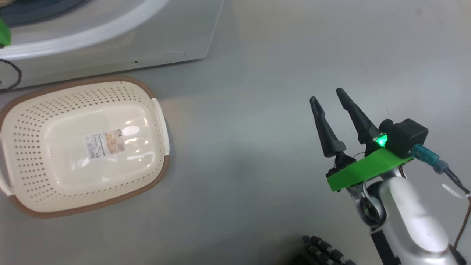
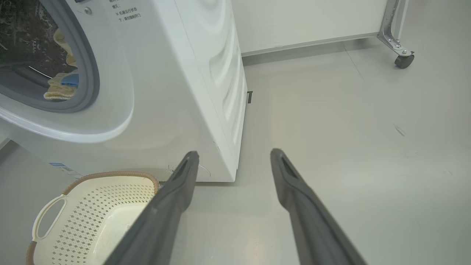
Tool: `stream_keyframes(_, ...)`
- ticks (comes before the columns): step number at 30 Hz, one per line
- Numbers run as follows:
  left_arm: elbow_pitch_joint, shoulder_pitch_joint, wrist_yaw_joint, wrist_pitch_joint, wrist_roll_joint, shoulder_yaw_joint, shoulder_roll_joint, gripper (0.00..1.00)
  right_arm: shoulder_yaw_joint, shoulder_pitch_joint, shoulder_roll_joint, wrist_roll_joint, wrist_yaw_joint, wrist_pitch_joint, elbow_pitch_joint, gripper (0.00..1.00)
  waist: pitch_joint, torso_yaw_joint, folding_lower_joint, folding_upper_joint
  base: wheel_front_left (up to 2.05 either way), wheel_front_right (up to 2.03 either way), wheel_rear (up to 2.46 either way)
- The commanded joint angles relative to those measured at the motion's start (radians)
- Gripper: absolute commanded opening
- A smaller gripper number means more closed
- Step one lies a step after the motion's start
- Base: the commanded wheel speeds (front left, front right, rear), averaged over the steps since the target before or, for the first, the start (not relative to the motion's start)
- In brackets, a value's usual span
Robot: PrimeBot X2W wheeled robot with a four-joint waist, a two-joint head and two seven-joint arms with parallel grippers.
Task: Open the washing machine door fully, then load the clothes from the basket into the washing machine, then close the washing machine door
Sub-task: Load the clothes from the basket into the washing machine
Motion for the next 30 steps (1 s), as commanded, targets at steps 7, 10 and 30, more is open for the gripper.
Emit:
stream_keyframes(7, 0.015, -0.146, -0.021, 0.116, 0.008, 0.028, 0.113, 1.00, 0.037, -0.024, -0.008, 0.044, -0.003, -0.012, -0.033, 1.00, 0.077, -0.072, -0.0001, 0.0000, 0.00, 0.00, 0.00)
stream_keyframes(10, 0.036, -0.191, -0.026, 0.161, 0.018, 0.021, 0.140, 1.00, 0.048, -0.031, -0.008, 0.060, -0.003, -0.012, -0.037, 1.00, 0.099, -0.091, -0.0001, 0.0000, 0.00, 0.00, 0.00)
stream_keyframes(30, 0.160, -0.343, 0.036, 0.547, 0.029, -0.039, 0.185, 0.19, 0.070, -0.052, -0.008, 0.091, -0.003, -0.012, -0.042, 1.00, 0.164, -0.128, -0.0001, 0.0000, 0.00, 0.00, 0.00)
